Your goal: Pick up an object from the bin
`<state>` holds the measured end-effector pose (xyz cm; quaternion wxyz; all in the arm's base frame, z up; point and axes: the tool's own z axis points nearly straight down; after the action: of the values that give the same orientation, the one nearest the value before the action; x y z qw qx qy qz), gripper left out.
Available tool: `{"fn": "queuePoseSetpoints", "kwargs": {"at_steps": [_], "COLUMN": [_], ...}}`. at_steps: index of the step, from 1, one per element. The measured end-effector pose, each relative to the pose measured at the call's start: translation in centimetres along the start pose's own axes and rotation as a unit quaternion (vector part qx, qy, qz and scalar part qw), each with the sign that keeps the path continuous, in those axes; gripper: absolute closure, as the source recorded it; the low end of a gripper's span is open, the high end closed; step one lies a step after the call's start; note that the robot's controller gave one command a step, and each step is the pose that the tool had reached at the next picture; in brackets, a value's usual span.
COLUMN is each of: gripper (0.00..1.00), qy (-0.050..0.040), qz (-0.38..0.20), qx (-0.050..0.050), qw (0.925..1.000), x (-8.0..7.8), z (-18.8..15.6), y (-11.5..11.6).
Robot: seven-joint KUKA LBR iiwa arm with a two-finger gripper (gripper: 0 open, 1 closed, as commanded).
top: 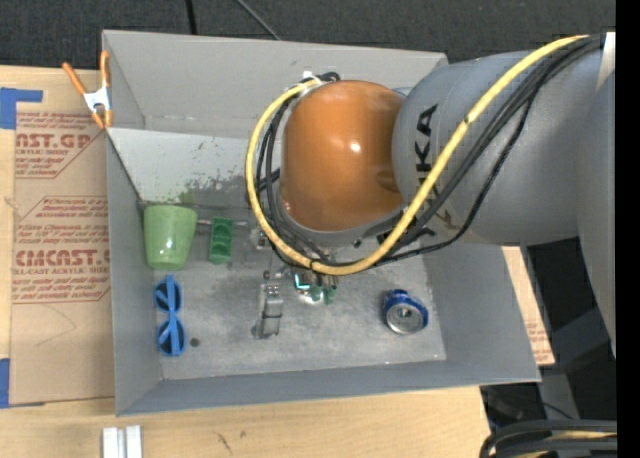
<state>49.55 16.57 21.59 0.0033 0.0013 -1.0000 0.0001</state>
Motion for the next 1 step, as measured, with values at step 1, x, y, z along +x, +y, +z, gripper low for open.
{"fn": "queuePoseSetpoints", "kwargs": {"at_steps": [1], "gripper": [0.00], "qy": [-0.0069], "qz": [-0.195], "qx": [0.000], "qw": [0.9808], "x": [-6.57], "z": [12.55], "y": [6.39]}}
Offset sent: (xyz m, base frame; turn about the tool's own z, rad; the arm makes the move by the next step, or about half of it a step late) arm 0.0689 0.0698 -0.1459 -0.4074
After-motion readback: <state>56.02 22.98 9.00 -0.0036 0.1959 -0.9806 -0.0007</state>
